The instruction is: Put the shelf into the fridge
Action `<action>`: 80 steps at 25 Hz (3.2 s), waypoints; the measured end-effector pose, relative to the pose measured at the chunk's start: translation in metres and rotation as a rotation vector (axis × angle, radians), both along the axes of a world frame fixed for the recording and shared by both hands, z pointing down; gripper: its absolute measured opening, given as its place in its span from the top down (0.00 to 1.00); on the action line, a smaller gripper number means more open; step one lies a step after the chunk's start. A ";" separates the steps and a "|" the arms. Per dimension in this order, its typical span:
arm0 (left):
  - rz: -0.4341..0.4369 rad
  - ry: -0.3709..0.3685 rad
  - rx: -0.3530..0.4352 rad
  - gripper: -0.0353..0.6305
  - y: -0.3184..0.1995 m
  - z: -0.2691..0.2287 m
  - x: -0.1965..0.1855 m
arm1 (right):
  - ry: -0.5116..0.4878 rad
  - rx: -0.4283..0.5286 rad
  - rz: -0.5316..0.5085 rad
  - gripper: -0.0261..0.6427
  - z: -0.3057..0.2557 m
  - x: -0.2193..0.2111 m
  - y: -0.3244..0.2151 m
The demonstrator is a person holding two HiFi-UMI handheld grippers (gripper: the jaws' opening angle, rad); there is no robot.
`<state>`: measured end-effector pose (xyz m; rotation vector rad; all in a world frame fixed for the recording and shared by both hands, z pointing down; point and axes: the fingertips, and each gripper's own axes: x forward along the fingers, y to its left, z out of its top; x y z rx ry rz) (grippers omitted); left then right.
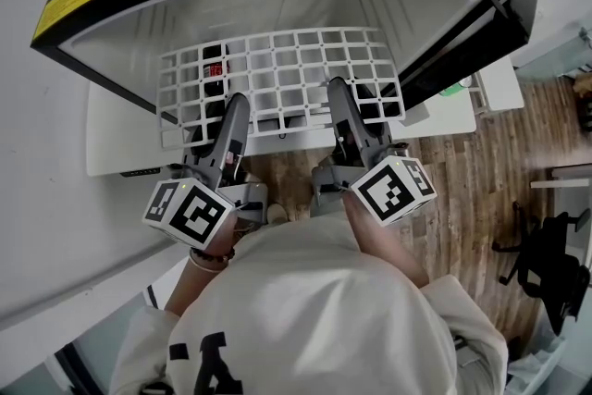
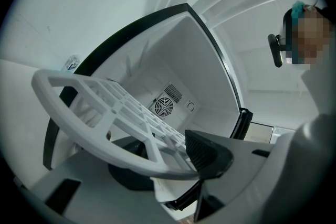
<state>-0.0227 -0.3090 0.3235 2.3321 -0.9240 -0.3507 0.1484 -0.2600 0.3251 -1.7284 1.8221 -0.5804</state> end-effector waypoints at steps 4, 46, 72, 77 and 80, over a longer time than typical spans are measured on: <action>-0.002 0.001 0.000 0.69 -0.003 -0.001 0.001 | 0.002 -0.003 -0.004 0.68 -0.001 0.001 -0.003; -0.001 -0.001 -0.005 0.69 -0.035 -0.002 0.010 | -0.019 -0.003 -0.006 0.68 -0.001 0.011 -0.035; 0.003 -0.007 -0.004 0.68 -0.052 -0.003 0.015 | -0.030 0.007 -0.004 0.68 -0.003 0.016 -0.052; 0.004 -0.002 -0.003 0.68 -0.056 -0.004 0.016 | -0.032 0.007 -0.003 0.68 -0.003 0.016 -0.056; 0.004 -0.008 -0.005 0.68 -0.059 -0.003 0.017 | -0.032 0.005 -0.002 0.68 -0.003 0.018 -0.059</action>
